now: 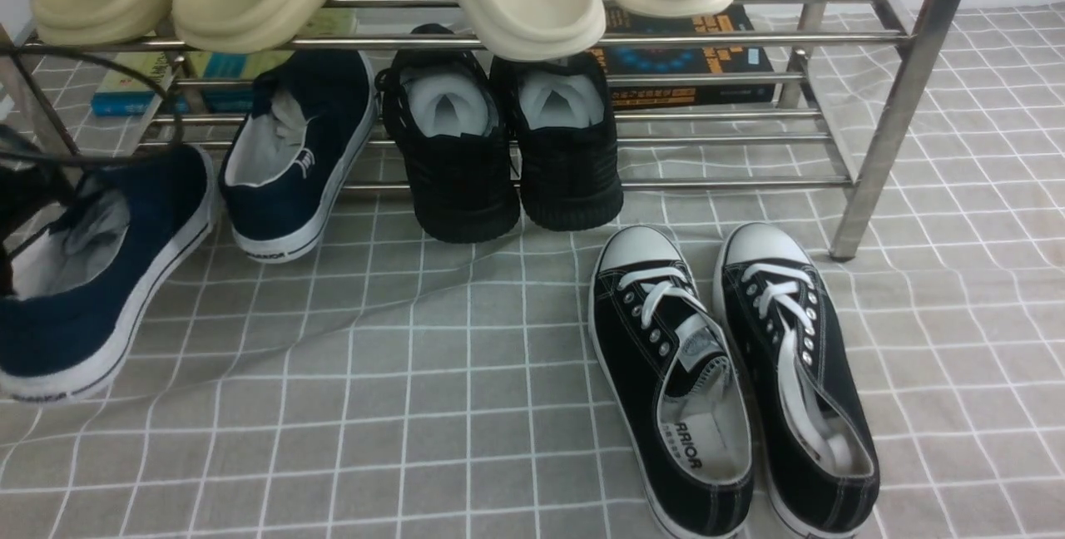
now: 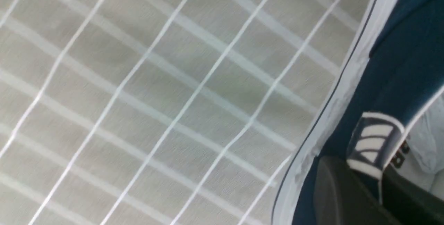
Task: Take the shoes off the shelf with your hand from the grey coffee tablecloth.
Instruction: 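Set the held shoe down on the floor in front of the rack with the left gripper, then grasp the leftmost shoe on the bottom shelf of the shoe rack with the left gripper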
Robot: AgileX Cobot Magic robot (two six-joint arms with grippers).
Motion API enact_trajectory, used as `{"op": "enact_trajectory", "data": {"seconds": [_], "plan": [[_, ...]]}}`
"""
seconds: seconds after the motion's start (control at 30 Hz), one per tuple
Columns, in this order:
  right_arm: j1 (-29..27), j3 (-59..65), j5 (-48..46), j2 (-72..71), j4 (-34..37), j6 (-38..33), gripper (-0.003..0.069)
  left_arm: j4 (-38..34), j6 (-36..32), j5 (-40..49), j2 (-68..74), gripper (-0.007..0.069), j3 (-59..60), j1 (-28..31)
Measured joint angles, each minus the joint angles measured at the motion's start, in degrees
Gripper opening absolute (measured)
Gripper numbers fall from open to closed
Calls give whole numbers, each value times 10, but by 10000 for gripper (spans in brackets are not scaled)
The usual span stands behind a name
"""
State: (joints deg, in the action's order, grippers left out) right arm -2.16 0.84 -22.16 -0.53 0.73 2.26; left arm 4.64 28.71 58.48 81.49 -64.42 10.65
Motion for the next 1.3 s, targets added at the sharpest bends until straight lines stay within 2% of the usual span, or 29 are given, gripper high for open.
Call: {"op": "enact_trajectory", "data": {"seconds": [0.3,0.47,0.53,0.63,0.73,0.77,0.8,0.9,1.03,1.1,1.3], "plan": [[0,0,0,0,0,0,237,10,35,-74,-46,41,162,0],[0,0,0,0,0,0,237,10,32,-116,-49,46,195,0],[0,0,0,0,0,0,239,11,22,-121,-49,59,199,0],[0,0,0,0,0,0,239,11,-10,-118,-49,134,198,0],[0,0,0,0,0,0,239,17,-33,-91,-49,239,166,0],[0,0,0,0,0,0,239,17,-33,-88,-49,247,162,0],[0,0,0,0,0,0,239,20,-38,-68,-49,303,129,0],[0,0,0,0,0,0,239,2,-49,-34,-49,402,42,1],[0,0,0,0,0,0,239,-84,-106,-25,-45,445,-27,-6],[0,0,0,0,0,0,239,-123,-136,-37,-28,450,-58,-33],[0,0,0,0,0,0,239,-133,-142,-92,44,450,-99,-93]]}}
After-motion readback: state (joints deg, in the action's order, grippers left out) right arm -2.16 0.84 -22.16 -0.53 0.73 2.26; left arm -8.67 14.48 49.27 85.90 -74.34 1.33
